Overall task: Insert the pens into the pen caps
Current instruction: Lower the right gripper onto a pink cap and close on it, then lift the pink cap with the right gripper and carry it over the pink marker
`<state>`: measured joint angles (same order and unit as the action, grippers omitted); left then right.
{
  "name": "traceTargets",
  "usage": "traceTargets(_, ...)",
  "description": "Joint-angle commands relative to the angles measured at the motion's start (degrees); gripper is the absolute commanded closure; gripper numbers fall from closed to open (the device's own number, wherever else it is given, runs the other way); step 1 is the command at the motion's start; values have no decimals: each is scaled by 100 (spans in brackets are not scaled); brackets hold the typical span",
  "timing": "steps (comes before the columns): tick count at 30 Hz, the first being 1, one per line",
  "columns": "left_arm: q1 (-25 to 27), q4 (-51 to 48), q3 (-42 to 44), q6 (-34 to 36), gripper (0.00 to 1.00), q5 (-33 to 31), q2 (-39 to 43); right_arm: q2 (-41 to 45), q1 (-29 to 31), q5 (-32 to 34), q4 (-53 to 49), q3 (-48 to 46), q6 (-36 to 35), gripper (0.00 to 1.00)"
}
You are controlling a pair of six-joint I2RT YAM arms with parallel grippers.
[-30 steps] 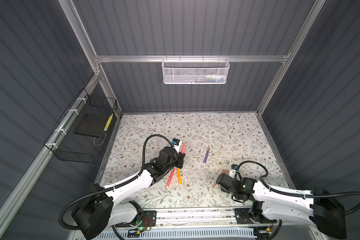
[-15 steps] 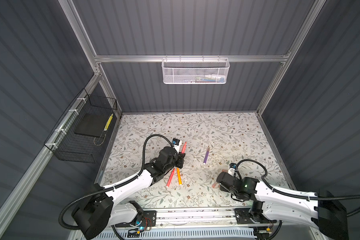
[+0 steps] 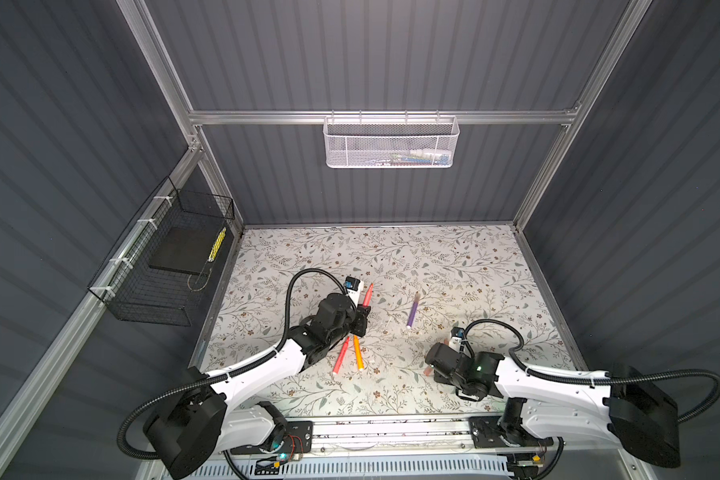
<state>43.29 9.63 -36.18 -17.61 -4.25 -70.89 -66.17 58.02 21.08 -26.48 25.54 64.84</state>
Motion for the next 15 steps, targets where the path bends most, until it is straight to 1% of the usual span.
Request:
traceTargets(1, 2, 57, 44, 104, 100, 100, 17, -219, 8, 36, -17, 161, -64, 58)
traceTargets(10, 4, 83, 57, 104, 100, 126, 40, -802, 9, 81, -11, 314, -78, 74)
traceTargets(15, 4, 80, 57, 100, 100, 144, 46, -880, 8, 85, -14, 306, -25, 83)
